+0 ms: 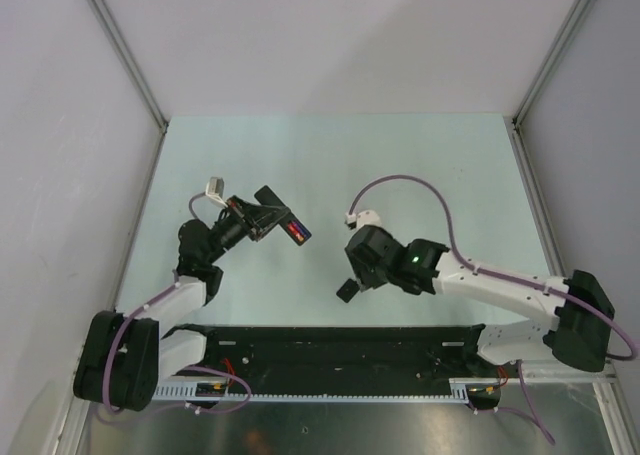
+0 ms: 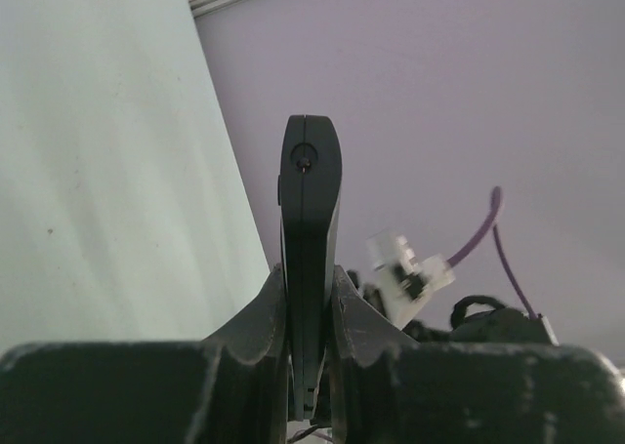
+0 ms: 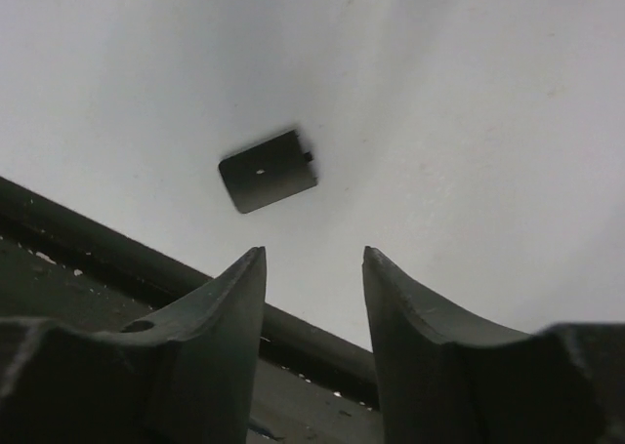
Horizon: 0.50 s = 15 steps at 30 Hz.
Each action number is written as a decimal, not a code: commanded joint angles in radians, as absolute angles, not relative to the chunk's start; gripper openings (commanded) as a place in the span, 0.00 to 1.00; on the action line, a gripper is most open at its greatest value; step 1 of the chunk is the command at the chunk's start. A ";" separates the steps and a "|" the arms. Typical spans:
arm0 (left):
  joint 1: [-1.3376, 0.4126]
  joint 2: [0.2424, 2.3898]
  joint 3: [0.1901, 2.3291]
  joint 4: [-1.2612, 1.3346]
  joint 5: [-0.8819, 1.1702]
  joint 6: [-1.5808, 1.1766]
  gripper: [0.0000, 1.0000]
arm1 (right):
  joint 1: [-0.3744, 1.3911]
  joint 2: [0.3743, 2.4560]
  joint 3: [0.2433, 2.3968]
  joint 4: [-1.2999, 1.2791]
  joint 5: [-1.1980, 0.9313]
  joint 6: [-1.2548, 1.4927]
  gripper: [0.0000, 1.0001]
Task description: Load the batteries into the remote control
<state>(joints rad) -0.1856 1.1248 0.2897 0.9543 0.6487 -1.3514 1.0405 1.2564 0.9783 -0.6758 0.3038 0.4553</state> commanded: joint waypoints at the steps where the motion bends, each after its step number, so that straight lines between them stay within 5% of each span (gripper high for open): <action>1: -0.172 1.045 0.288 0.988 0.635 -1.330 0.00 | 1.173 1.325 0.936 -0.562 0.317 0.535 0.50; 6: -0.147 0.999 0.262 0.985 0.661 -1.354 0.00 | 1.285 1.432 0.903 -0.450 0.341 0.571 0.33; 15: -0.103 0.910 0.232 0.965 0.704 -1.376 0.00 | 1.273 1.554 0.904 -0.356 0.295 0.585 0.26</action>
<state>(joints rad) -0.1169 0.9512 0.2386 0.9478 0.6693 -1.3624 1.2842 1.5345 0.9009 -0.4206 0.2924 0.5655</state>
